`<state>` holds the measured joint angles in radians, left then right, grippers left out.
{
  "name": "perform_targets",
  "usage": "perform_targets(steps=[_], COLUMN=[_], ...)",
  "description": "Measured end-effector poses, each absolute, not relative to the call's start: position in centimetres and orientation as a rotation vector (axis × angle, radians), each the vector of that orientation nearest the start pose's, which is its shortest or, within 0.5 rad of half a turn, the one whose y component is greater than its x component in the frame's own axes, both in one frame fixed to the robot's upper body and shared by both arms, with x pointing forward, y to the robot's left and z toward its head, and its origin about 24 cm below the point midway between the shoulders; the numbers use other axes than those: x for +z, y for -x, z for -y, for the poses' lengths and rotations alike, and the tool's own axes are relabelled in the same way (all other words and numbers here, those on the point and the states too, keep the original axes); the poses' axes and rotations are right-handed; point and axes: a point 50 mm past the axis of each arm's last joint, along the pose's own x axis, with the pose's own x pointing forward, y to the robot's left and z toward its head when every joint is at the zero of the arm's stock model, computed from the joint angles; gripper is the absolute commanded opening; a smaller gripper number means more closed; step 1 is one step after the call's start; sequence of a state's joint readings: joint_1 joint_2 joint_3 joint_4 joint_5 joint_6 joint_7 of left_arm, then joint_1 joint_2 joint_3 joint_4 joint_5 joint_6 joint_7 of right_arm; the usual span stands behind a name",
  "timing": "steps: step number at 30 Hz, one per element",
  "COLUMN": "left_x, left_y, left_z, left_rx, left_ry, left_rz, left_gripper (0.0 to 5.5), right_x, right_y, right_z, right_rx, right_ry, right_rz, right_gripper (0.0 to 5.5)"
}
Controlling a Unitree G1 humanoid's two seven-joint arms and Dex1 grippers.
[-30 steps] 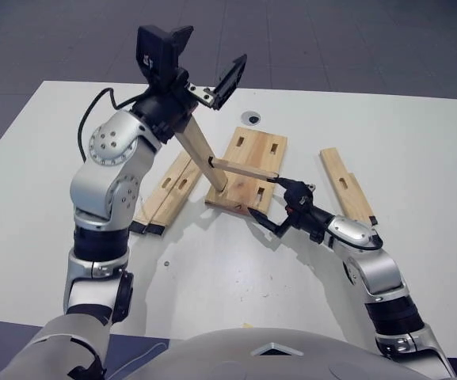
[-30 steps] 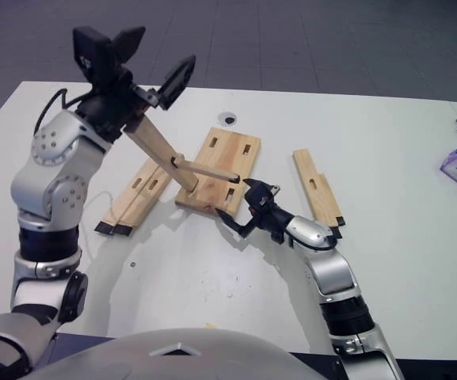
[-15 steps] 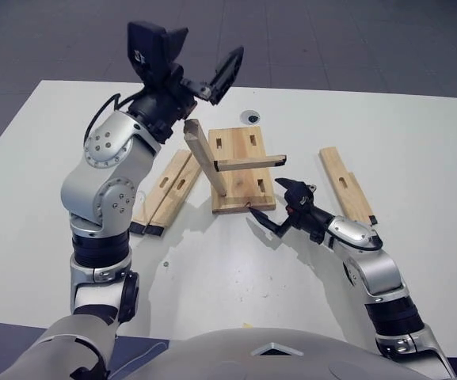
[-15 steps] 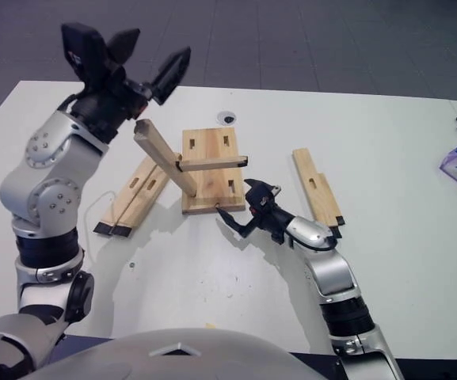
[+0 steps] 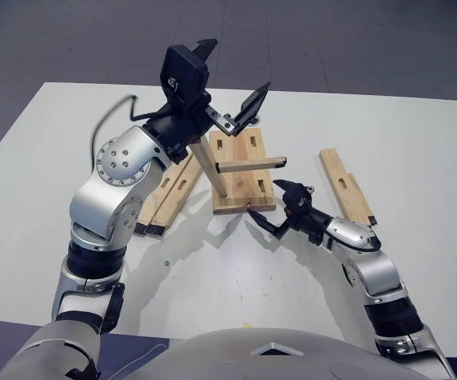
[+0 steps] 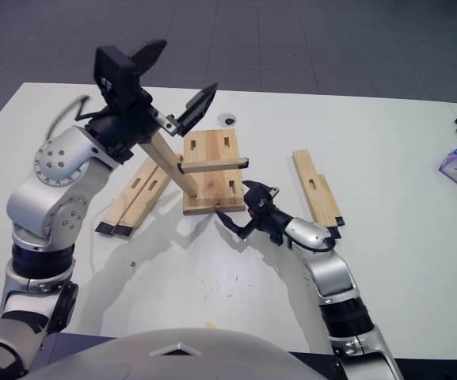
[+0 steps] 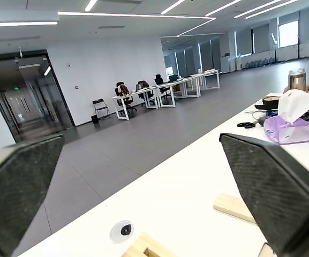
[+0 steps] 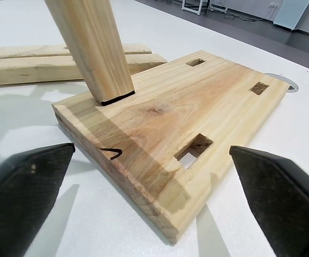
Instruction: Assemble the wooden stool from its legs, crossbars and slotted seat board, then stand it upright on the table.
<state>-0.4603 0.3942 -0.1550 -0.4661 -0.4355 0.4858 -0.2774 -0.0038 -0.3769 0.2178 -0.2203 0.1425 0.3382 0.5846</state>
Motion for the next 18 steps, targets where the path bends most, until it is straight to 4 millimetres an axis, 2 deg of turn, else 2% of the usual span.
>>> perform_targets(steps=[6, 9, 11, 13, 14, 15, 16, 17, 18], left_x=[20.8, 21.7, 22.8, 26.7, 29.5, 31.1, 32.5, 32.1, 30.3], left_y=[-27.4, -27.7, -28.1, -28.2, -27.9, -27.5, -27.2, -27.4, -27.8], left_z=[-9.5, -9.9, -11.3, -13.4, -15.0, -16.1, -18.1, -19.9, -20.9], left_rx=[-0.723, -0.701, -0.653, -0.592, -0.545, -0.502, -0.425, -0.348, -0.318], left_ry=[-0.063, 0.004, 0.062, 0.118, 0.129, 0.125, 0.082, 0.012, -0.044], left_rz=[0.314, 0.299, 0.297, 0.414, 0.512, 0.566, 0.596, 0.546, 0.441], left_gripper=[5.37, 5.37, 5.37, 5.37, 5.37, 5.37, 5.37, 5.37, 5.37], right_x=[4.8, 4.8, 4.8, 4.8, 4.8, 4.9, 4.9, 4.8, 4.7], right_y=[-22.8, -22.8, -22.8, -22.8, -22.7, -22.7, -22.6, -22.5, -22.4], right_z=[13.1, 13.0, 13.1, 13.2, 13.3, 13.3, 13.2, 13.3, 13.3], right_rx=[0.805, 0.807, 0.805, 0.800, 0.799, 0.799, 0.799, 0.795, 0.790], right_ry=[0.178, 0.176, 0.178, 0.178, 0.178, 0.178, 0.176, 0.175, 0.172], right_rz=[-0.256, -0.257, -0.258, -0.257, -0.256, -0.254, -0.252, -0.255, -0.259], right_gripper=[5.40, 5.40, 5.40, 5.40, 5.40, 5.40, 5.40, 5.40, 5.40])
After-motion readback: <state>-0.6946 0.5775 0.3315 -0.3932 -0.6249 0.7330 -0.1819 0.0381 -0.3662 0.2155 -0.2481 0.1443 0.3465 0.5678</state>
